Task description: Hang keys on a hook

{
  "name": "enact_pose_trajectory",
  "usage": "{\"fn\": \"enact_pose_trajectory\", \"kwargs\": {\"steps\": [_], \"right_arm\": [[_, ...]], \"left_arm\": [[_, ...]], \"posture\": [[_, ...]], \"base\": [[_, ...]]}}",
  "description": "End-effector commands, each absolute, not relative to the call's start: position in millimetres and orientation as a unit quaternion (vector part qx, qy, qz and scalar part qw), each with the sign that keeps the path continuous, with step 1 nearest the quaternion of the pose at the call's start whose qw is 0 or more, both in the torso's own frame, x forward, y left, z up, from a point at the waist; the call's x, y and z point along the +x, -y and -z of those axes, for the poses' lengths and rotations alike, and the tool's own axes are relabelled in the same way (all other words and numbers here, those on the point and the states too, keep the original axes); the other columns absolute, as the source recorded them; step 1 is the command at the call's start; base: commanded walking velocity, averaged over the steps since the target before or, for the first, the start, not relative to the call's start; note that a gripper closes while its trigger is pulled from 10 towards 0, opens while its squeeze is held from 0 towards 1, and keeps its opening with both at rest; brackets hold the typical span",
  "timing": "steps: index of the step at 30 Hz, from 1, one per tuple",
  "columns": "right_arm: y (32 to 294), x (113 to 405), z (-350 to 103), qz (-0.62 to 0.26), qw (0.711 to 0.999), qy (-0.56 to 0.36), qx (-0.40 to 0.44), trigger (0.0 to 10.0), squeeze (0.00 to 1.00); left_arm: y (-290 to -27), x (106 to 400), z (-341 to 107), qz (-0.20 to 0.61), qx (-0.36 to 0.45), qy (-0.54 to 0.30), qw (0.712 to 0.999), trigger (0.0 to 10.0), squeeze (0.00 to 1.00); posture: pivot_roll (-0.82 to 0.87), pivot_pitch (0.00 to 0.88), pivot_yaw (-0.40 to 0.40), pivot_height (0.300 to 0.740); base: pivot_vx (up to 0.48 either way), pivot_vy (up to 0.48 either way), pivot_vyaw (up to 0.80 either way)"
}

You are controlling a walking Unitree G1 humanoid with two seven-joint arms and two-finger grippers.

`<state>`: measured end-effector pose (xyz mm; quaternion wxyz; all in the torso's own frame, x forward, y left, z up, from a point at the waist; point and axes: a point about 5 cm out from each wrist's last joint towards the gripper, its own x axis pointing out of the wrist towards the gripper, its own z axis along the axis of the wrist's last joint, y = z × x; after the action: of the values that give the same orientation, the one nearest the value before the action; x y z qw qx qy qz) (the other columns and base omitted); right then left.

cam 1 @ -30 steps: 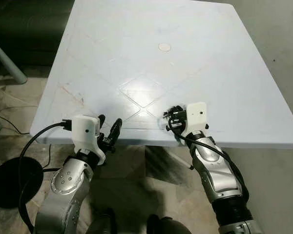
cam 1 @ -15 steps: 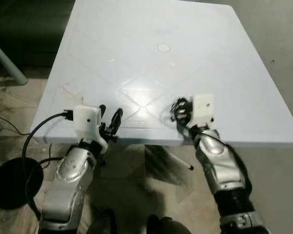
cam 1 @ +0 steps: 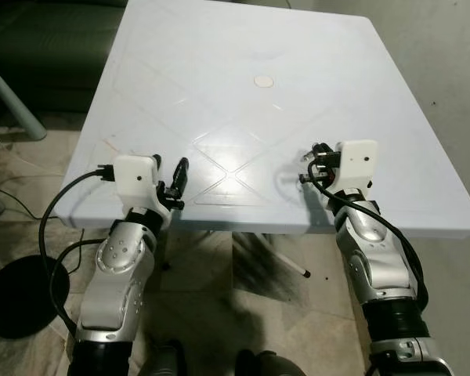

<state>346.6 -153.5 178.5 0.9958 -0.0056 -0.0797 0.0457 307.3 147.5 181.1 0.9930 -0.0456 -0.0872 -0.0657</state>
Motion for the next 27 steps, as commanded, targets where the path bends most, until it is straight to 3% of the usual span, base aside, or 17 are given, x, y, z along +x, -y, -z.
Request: {"fn": "enact_pose_trajectory", "kwargs": {"steps": [1, 3, 4, 6, 7, 8, 9, 12, 17, 27], "right_arm": [[166.7, 344.2, -183.4, -0.023, 0.996, 0.091, 0.003, 0.0, 0.0], [172.9, 344.5, -183.0, -0.011, 0.996, 0.087, 0.012, 2.7, 0.0], [173.4, 344.4, -183.1, -0.011, 0.996, 0.088, 0.011, 2.7, 0.0], [176.2, 344.5, -182.9, -0.009, 0.996, 0.089, 0.014, 4.6, 0.0], [176.2, 344.5, -182.9, -0.009, 0.996, 0.089, 0.014, 4.6, 0.0], [178.7, 344.5, -182.9, -0.007, 0.996, 0.087, 0.019, 7.6, 0.0], [180.2, 344.4, -182.6, -0.008, 0.996, 0.086, 0.025, 9.7, 0.0], [178.1, 342.2, -182.6, -0.057, 0.992, 0.092, 0.066, 10.0, 0.0], [170.1, 336.2, -183.9, -0.119, 0.984, 0.126, 0.045, 10.0, 0.0], [164.3, 336.3, -183.4, -0.136, 0.981, 0.132, 0.047, 10.0, 0.0]], "left_arm": [[-154.8, 310.0, -180.7, 0.048, -0.04, 0.09, 0.994, 10.0, 0.0], [-160.4, 312.9, -181.3, 0.036, -0.034, 0.09, 0.995, 10.0, 0.0], [-161.3, 313.4, -181.2, 0.033, -0.033, 0.091, 0.995, 10.0, 0.0], [-164.6, 315.5, -180.7, 0.021, -0.025, 0.089, 0.996, 10.0, 0.0], [-164.6, 315.5, -180.7, 0.021, -0.025, 0.089, 0.996, 10.0, 0.0], [-167.4, 317.3, -180.5, 0.009, -0.012, 0.087, 0.996, 10.0, 0.0], [-169.2, 318.7, -180.2, 0.001, -0.001, 0.086, 0.996, 10.0, 0.0], [-168.2, 320.7, -178.9, -0.002, -0.01, 0.086, 0.996, 10.0, 0.0], [-163.5, 323.7, -177.3, 0.005, -0.01, 0.084, 0.996, 10.0, 0.0], [-164.0, 328.8, -176.3, 0.005, -0.014, 0.082, 0.997, 10.0, 0.0]], "posture": [[0.1, 0.087, -0.092, 0.74], [0.1, 0.077, -0.09, 0.74], [0.1, 0.077, -0.09, 0.74], [0.11, 0.068, -0.091, 0.74], [0.11, 0.068, -0.091, 0.74], [0.11, 0.068, -0.091, 0.74], [0.11, 0.062, -0.09, 0.74], [0.11, 0.052, -0.09, 0.74], [0.1, 0.038, -0.089, 0.74], [0.1, 0.015, -0.085, 0.74]], "base": [[0.0, 0.0, 0.0], [0.0, 0.0, 0.0], [0.0, 0.0, 0.0], [0.0, 0.0, 0.0], [0.0, 0.0, 0.0], [0.0, 0.0, 0.0], [0.0, 0.0, 0.0], [0.0, 0.0, 0.0], [0.0, 0.0, 0.0], [0.0, 0.0, 0.0]]}}
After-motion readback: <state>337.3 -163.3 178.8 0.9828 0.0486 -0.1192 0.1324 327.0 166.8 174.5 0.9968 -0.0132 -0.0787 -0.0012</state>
